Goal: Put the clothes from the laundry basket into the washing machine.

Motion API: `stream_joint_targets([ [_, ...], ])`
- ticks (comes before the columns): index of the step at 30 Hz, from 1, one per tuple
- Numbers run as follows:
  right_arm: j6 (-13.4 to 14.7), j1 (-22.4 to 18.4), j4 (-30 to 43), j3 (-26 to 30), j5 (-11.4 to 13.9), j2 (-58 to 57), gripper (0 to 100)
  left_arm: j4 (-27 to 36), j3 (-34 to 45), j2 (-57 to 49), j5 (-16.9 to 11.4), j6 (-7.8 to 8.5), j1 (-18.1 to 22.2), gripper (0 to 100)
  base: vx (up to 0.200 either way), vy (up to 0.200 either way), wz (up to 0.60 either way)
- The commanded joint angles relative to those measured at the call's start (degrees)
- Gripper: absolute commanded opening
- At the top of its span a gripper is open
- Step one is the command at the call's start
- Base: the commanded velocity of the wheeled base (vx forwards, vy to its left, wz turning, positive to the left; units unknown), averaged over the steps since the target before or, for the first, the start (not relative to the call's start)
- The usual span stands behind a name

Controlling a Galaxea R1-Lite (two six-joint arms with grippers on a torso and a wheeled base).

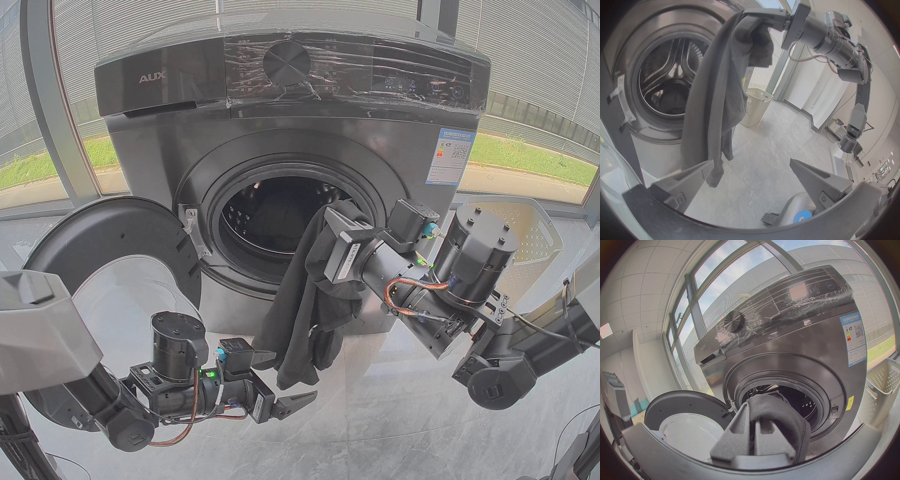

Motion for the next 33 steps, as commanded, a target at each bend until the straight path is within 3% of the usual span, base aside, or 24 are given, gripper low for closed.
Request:
stream_joint_targets([
  [1, 0.0, 0.1, 0.0, 0.0, -0.1, -0.2, 0, -3.1, 0.0, 6.8, 0.0, -1.78, 0.3, 100, 0.000, 0.000, 0.00],
  [2, 0.0, 0.1, -0.1, 0.0, -0.1, -0.2, 0, -5.0, 0.0, 8.5, 0.0, -2.84, 0.3, 100, 0.000, 0.000, 0.00],
  [5, 0.0, 0.2, -0.1, 0.1, -0.1, -0.3, 0, -6.4, -0.3, 10.0, 0.1, -3.63, 0.3, 100, 0.000, 0.000, 0.00],
  [19, 0.0, 0.7, -0.3, 0.1, -0.1, 0.1, 0, -6.8, -3.8, 14.0, -0.4, -4.68, 1.2, 100, 0.000, 0.000, 0.00],
  [22, 0.0, 0.7, -0.3, 0.1, -0.1, 0.1, 0, -6.9, -6.6, 16.0, -0.5, -6.00, 1.2, 100, 0.000, 0.000, 0.00],
  [33, 0.1, 1.0, -0.5, 0.2, -0.1, 0.1, 0, -7.8, -11.5, 21.5, -0.5, -6.26, 2.6, 100, 0.000, 0.000, 0.00],
])
